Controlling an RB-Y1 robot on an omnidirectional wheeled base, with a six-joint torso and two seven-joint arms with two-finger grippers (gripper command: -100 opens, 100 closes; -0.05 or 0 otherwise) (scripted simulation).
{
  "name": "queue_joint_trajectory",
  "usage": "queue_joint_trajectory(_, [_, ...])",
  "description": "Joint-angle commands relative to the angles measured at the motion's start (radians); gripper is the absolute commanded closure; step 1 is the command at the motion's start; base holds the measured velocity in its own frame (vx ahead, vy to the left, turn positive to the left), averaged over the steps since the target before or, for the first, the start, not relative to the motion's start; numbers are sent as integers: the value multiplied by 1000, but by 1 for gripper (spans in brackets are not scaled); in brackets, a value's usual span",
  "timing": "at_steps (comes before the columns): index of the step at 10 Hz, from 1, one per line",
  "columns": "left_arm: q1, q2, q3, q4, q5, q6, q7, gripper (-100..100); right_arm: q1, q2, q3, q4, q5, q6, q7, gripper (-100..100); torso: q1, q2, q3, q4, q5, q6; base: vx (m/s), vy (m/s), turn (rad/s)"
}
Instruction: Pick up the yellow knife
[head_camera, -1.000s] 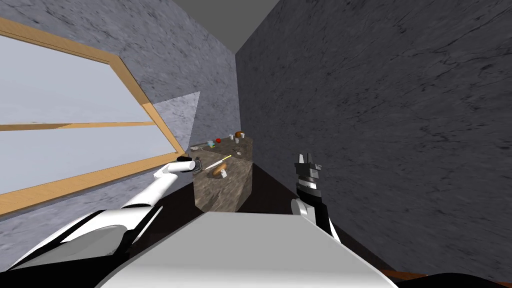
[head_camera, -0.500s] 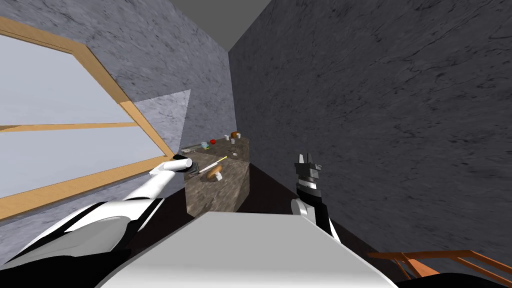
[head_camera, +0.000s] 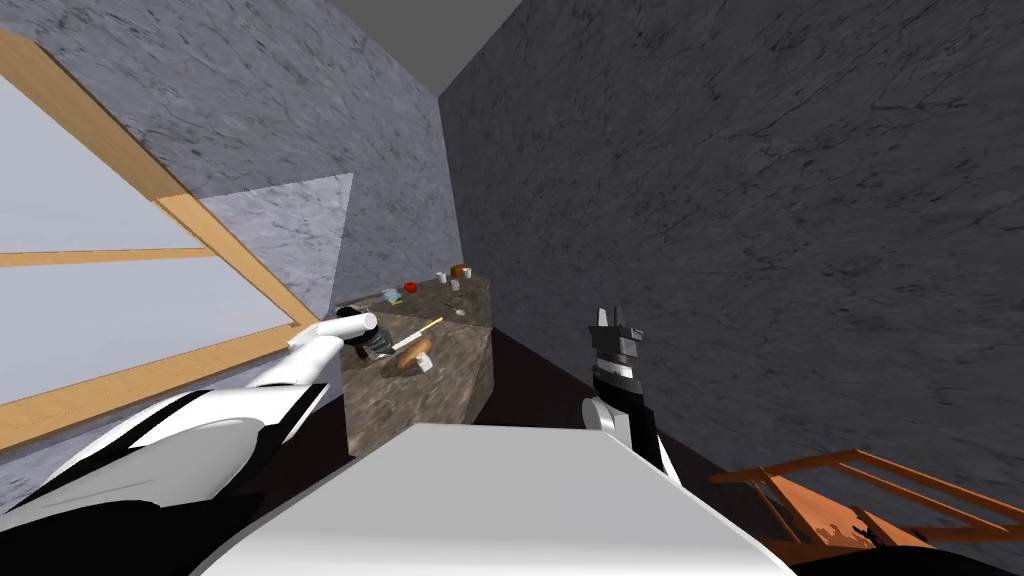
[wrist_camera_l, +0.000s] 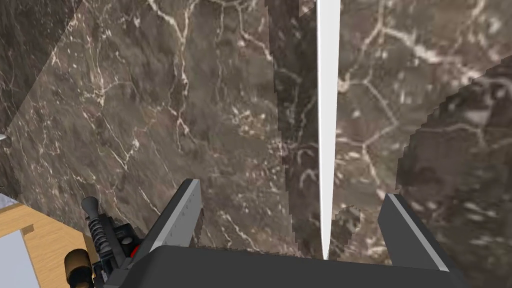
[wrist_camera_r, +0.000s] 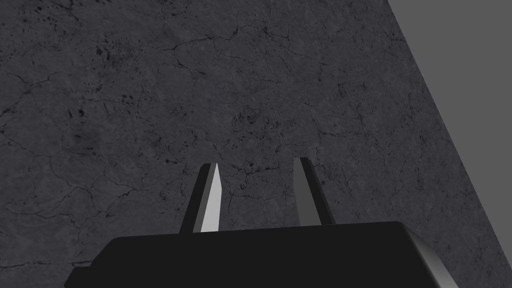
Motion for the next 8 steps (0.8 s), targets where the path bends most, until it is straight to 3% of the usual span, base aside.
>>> queue_joint_trajectory(1, [-16,9,2,35,12,46,2,-100,0,0,0,0,0,0,0,0,0,0,0,0,0,0,47,8,-81])
queue_joint_trajectory(8, [-109,64,5,234,79,207,21,-100,0,0,0,0,0,0,0,0,2,-2,-1,0,0,0,57,16,-132])
